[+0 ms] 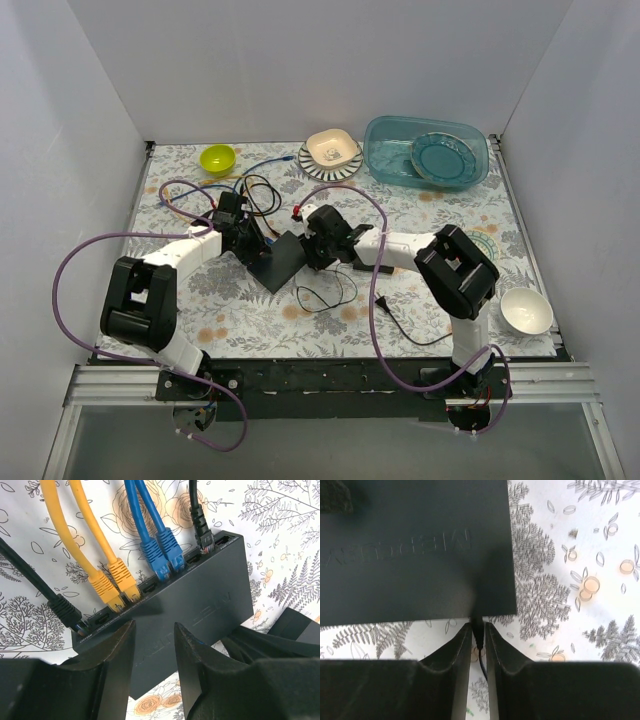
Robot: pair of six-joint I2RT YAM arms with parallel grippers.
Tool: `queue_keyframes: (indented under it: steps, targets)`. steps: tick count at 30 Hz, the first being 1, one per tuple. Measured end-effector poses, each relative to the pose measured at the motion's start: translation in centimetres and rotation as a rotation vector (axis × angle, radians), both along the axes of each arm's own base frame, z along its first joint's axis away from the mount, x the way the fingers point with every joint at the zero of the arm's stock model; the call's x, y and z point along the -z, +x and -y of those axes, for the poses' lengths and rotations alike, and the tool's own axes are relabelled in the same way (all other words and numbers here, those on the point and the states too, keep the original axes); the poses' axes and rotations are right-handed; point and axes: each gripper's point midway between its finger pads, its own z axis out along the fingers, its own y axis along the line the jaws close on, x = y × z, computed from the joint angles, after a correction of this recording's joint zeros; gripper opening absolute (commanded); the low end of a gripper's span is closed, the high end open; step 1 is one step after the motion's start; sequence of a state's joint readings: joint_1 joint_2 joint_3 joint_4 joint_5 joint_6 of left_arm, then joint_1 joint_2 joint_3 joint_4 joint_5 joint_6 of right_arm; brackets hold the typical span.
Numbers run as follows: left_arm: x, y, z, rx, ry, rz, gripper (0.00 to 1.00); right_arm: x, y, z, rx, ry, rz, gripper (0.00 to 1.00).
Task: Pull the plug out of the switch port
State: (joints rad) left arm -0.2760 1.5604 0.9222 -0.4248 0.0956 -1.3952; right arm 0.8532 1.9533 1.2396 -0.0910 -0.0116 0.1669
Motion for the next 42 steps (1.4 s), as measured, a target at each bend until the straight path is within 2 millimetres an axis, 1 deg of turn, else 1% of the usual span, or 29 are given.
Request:
queue_keyframes:
  steps: [4, 9, 13, 16, 19, 20, 22, 23, 27, 29, 32, 34, 37, 42]
  targets:
    - [0.1, -0.3, -0.1, 0.009, 0.003, 0.000, 0.36, 0.0, -1.3, 0.6, 0.003, 0.010, -0.005, 0.22]
    - [0.1, -1.1, -0.3, 0.020, 0.008, 0.003, 0.36, 0.1, -4.0, 1.1, -0.009, 0.010, -0.023, 0.20]
    - [0.1, -1.9, -0.3, 0.036, -0.001, 0.001, 0.36, 0.1, -6.6, 0.5, -0.035, 0.018, -0.045, 0.17]
    - [0.0, -1.8, -0.3, 0.042, 0.002, 0.007, 0.36, 0.1, -8.1, -0.1, -0.061, 0.021, -0.055, 0.16]
    - [0.0, -1.9, -0.4, 0.049, 0.008, 0.009, 0.37, 0.1, -9.3, -0.7, -0.081, 0.019, -0.058, 0.27]
    - [0.0, -1.9, -0.4, 0.051, 0.009, 0.010, 0.37, 0.1, -9.5, -0.8, -0.081, 0.018, -0.058, 0.34]
    - [-0.1, -1.8, -0.4, 0.054, 0.010, 0.015, 0.37, 0.1, -9.5, -0.7, -0.067, 0.011, -0.053, 0.40]
    - [-0.2, -1.8, -0.4, 0.054, 0.009, 0.017, 0.37, 0.0, -9.4, -0.6, -0.058, 0.001, -0.044, 0.45]
    - [-0.3, -1.8, -0.3, 0.055, 0.006, 0.023, 0.37, -0.3, -8.5, 0.2, -0.021, -0.050, -0.014, 0.49]
    - [-0.4, -1.8, -0.3, 0.056, 0.005, 0.023, 0.36, -0.6, -8.0, 0.2, -0.008, -0.067, -0.004, 0.49]
    - [-0.4, -1.7, -0.2, 0.059, 0.000, 0.028, 0.37, -0.9, -6.9, -0.7, 0.003, -0.071, 0.012, 0.46]
    - [-0.2, -1.8, -0.2, 0.061, -0.001, 0.029, 0.37, -0.6, -6.2, -1.4, 0.003, -0.075, 0.020, 0.44]
    - [0.3, -2.2, -0.2, 0.066, -0.003, 0.016, 0.37, 0.0, -5.8, -1.9, -0.006, -0.087, 0.023, 0.42]
    - [0.2, -2.2, 0.1, 0.078, -0.019, 0.027, 0.37, 0.0, -5.4, -2.4, -0.011, -0.087, 0.026, 0.38]
